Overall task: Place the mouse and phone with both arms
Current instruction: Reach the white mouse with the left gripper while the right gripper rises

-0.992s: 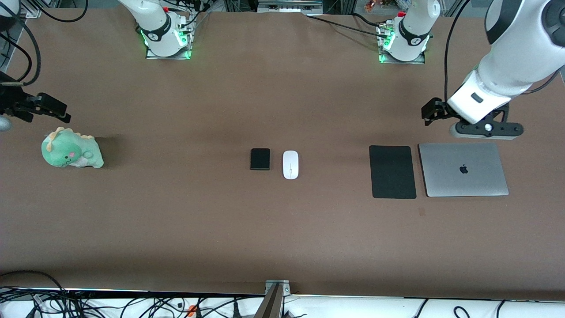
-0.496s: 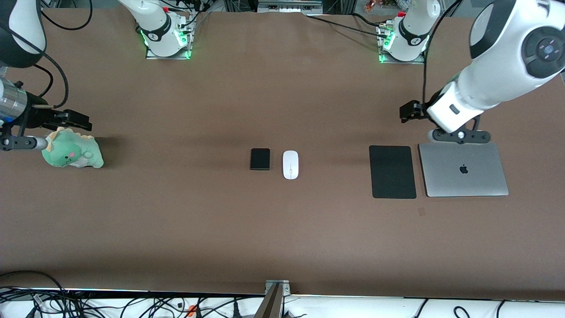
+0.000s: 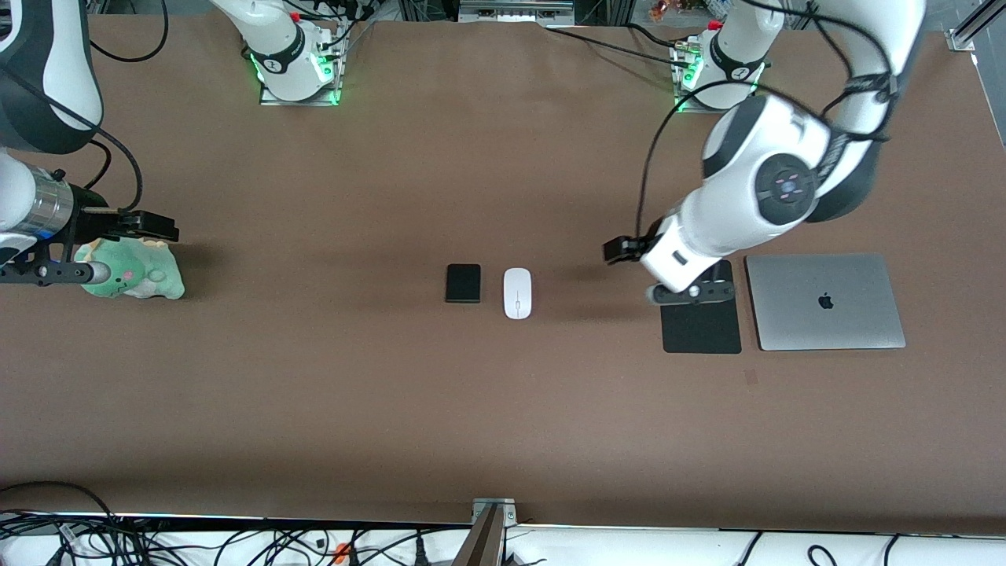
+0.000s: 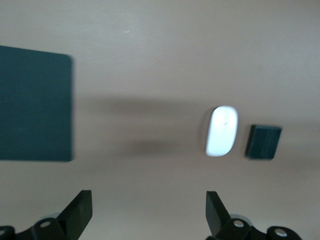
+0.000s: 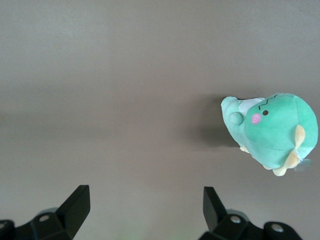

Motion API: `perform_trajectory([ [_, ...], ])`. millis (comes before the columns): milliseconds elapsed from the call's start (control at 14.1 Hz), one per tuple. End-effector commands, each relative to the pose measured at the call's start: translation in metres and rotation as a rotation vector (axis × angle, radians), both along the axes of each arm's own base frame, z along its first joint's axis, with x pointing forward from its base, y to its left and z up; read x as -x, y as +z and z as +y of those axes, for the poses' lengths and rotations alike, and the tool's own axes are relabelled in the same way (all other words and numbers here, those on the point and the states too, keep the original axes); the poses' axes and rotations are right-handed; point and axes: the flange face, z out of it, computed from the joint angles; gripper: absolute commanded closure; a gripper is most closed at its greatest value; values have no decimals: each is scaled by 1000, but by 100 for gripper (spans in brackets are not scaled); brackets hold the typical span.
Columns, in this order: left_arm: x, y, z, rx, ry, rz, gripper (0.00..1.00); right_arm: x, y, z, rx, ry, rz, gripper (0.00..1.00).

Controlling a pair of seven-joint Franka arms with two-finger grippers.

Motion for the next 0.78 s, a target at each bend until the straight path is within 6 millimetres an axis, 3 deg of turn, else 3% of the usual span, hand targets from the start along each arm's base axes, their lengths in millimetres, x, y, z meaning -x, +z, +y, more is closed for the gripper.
perform_trajectory([
  [0, 0, -32, -42, 19, 67, -22, 0, 2, -2, 4, -2, 1, -2, 0],
  [354, 13, -113, -102, -48, 85, -104, 0, -1, -15, 12, 7, -35, 9, 0],
  [708, 33, -160, -139, -65, 44, -146, 0, -1, -19, 11, 0, -41, -2, 0],
])
